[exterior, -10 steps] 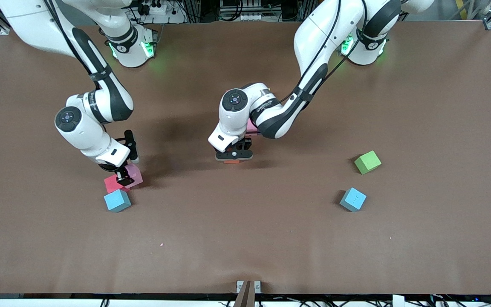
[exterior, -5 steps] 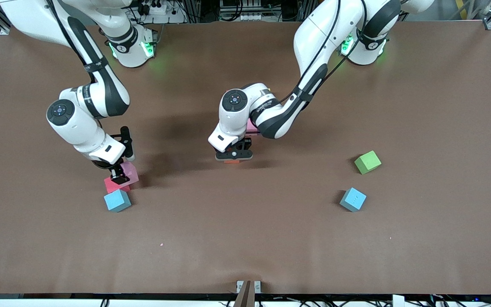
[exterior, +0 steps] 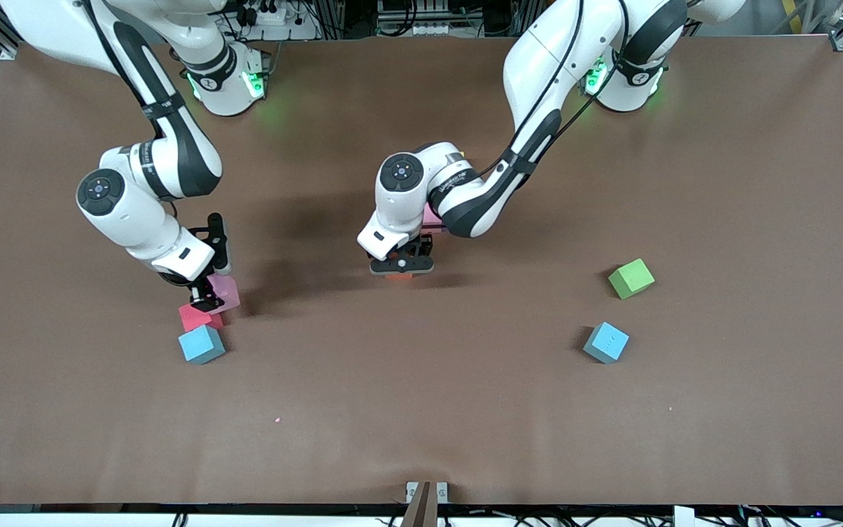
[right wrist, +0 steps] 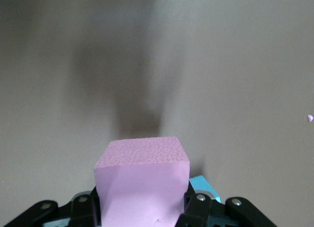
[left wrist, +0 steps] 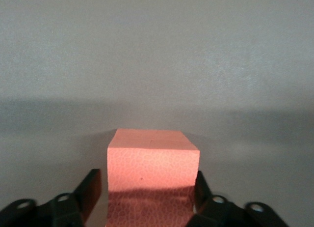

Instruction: Form number 2 with 11 blocks

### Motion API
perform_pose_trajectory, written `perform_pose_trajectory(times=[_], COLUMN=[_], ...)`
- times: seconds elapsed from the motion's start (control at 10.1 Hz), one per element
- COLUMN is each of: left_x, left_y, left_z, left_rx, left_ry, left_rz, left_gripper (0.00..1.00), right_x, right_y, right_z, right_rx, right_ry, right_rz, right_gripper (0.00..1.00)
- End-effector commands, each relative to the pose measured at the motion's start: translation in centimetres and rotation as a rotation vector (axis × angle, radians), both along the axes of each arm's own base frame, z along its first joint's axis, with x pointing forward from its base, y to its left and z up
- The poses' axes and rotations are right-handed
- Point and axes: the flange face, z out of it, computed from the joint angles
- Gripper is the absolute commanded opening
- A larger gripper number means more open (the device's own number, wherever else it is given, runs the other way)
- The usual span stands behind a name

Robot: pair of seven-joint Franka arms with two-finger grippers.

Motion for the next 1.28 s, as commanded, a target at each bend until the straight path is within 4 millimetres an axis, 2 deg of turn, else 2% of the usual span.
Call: perform_pose_trajectory(times=[0.0, 0.3, 0.59, 0.79, 0.99, 1.19], left_x=[0.4, 0.2, 0.8, 3.0, 4.8, 5.8], left_y=[0.3, 0.3, 0.8, 2.7, 4.8, 7.0], left_z=[1.6, 4.2, 7.9, 10.7, 14.0, 17.4], left_rx=[0.014, 0.021, 0.006, -0.014, -0.016, 0.000], left_ry=[0.024, 0.044, 0.043, 0.014, -0.006, -0.010], left_rz=[0.012, 0.022, 0.043, 0.075, 0.105, 0.137], left_gripper=[1.00, 1.00, 1.00, 1.00, 1.00, 1.00], right_x=[-0.8, -1.3, -1.1, -1.0, -1.3, -1.9], right_y=[1.5, 5.1, 7.3, 8.7, 11.9, 17.0], right_z=[0.9, 2.1, 2.5, 2.5, 2.5, 4.0], right_rx=[0.021, 0.058, 0.082, 0.102, 0.141, 0.194], right_ry=[0.008, 0.002, 0.000, 0.005, 0.022, 0.025], right_rz=[-0.040, -0.123, -0.137, -0.171, -0.261, -0.376], right_gripper=[0.28, 0.28, 0.28, 0.28, 0.28, 0.28])
